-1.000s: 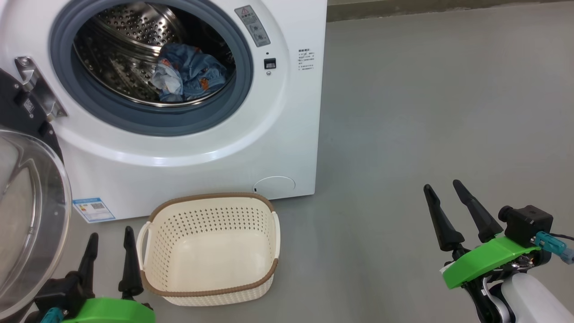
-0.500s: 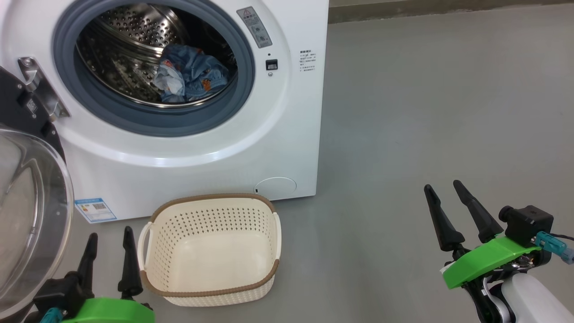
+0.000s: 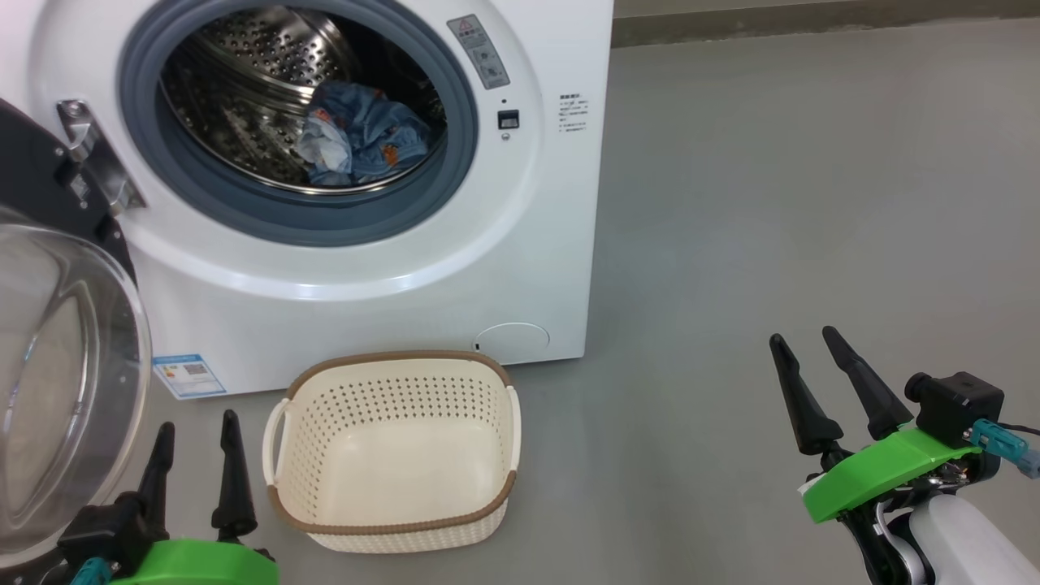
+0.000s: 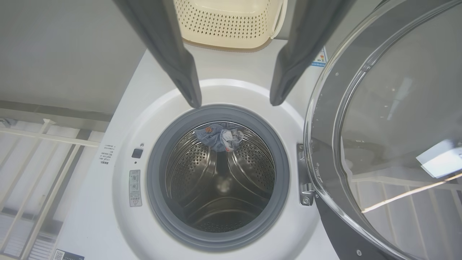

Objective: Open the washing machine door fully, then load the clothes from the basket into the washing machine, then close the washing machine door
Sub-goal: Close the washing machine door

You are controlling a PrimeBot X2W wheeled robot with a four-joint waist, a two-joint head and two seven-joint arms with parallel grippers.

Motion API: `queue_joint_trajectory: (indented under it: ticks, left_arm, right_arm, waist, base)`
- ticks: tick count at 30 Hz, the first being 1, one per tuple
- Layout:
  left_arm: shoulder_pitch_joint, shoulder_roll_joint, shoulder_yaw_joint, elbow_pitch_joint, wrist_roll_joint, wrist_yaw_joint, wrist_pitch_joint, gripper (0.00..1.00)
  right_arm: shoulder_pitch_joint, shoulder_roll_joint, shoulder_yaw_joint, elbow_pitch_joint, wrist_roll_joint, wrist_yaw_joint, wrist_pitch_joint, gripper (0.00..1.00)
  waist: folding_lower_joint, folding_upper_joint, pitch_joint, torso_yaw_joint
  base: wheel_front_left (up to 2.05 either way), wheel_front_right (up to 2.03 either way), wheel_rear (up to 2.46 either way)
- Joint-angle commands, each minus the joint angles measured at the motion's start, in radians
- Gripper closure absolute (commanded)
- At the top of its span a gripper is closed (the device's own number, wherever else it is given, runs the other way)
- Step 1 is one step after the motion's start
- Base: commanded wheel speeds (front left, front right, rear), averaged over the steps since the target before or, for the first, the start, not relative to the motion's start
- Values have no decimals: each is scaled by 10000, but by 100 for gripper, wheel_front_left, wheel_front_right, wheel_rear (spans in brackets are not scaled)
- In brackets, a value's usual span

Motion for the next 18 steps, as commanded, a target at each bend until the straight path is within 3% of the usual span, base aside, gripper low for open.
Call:
queue_joint_trajectory:
  ticks: [1,18]
  left_arm:
    - [-146,147,375,-218,69,-3,-65,0]
    - [-68,98,444,-75,119,130,-65,0]
  right_arm:
    - [-59,-138,123,-214,38,73,-80,0]
    - [41,-113,206,-183,79,73,-80,0]
  waist:
    - [0,0,-22,132]
    - [0,0,-160,1481]
  base:
    - [0,0,0]
    - [0,0,0]
